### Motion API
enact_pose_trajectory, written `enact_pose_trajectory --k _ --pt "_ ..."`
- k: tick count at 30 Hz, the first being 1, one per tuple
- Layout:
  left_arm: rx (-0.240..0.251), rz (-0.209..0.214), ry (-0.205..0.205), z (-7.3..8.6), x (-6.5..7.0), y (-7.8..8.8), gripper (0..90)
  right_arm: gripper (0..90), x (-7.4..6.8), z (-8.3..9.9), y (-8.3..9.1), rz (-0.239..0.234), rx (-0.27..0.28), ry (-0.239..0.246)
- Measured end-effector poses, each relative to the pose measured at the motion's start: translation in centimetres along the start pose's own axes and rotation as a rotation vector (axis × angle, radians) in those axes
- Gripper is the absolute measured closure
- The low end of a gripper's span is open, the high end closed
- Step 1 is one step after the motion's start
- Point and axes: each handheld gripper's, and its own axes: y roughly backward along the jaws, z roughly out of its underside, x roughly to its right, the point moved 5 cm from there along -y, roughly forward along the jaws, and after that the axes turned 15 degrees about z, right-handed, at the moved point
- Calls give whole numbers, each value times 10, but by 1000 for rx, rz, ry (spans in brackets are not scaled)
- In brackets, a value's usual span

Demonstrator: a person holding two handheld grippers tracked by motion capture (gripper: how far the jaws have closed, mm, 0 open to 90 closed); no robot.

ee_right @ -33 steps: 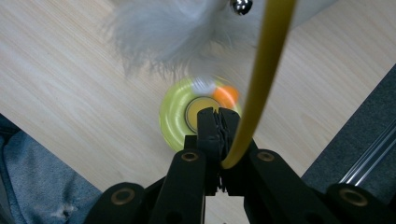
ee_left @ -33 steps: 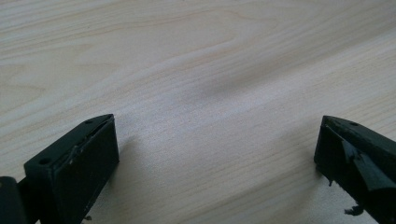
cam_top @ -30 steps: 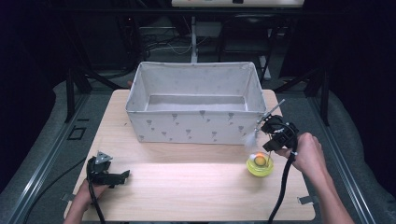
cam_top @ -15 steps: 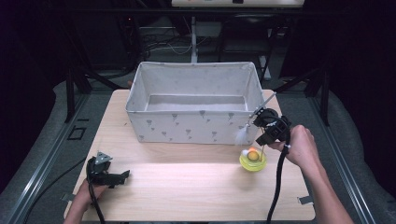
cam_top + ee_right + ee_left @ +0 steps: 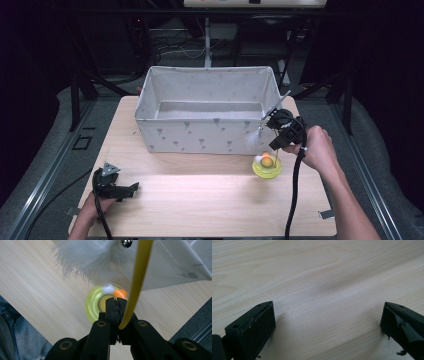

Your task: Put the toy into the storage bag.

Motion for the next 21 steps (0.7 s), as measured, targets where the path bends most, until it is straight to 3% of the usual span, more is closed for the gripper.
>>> enact_pose_trajectory --k 21 --pt "0 1 0 0 0 0 0 880 2 -25 22 5 30 53"
